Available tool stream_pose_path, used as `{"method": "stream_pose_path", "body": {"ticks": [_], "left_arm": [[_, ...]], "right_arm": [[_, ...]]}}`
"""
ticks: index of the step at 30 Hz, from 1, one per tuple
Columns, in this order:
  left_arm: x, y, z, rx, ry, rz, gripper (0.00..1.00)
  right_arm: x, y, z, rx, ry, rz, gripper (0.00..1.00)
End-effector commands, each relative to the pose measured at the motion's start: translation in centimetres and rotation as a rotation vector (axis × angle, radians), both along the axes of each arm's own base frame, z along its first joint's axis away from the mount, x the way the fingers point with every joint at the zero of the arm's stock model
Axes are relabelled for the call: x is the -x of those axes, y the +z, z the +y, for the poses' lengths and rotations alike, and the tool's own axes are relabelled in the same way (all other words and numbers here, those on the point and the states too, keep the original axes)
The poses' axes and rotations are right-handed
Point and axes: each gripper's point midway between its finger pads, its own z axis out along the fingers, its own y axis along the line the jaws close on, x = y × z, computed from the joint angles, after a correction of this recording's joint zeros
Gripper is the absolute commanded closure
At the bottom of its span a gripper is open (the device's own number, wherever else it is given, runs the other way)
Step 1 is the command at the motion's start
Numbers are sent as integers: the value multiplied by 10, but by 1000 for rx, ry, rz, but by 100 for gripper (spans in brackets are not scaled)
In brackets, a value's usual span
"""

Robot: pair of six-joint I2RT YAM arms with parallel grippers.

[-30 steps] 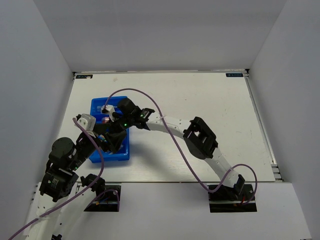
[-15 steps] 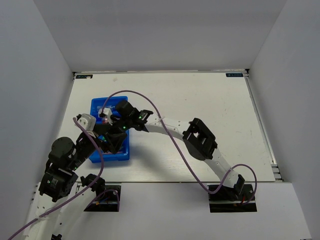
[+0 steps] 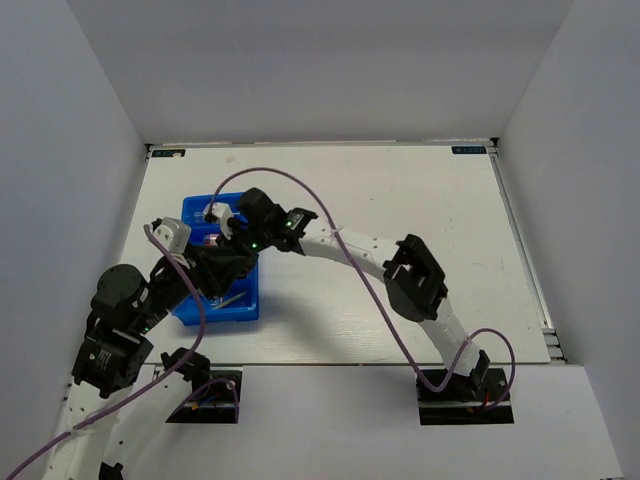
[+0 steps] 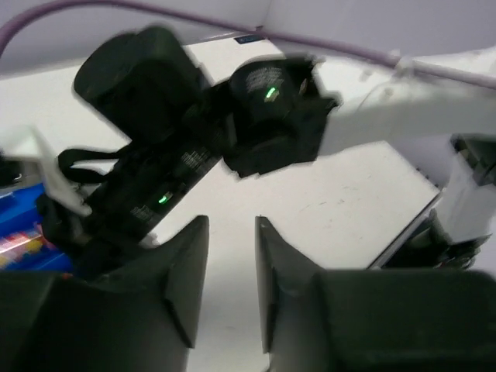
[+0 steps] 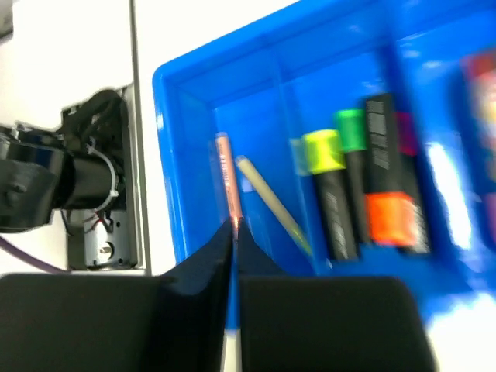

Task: Sort the stationery into containers
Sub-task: Place the pen in the storage box, then reset both arms

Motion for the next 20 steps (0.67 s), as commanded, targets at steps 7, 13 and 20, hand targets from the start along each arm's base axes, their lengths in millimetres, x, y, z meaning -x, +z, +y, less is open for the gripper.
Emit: {"method": "stream_pose_path", "body": {"ticks": [7, 13, 20], "left_arm": [[-14, -23, -29, -41, -137, 114, 97], [-47, -103, -22, -118, -3, 328, 0], [-69, -163, -33, -258, -13, 482, 0]], "right_arm": [[-126, 101, -154, 143, -477, -119, 10], [-149, 72, -304, 476, -852, -258, 10], [-96, 83, -384, 371, -899, -540, 10]]}}
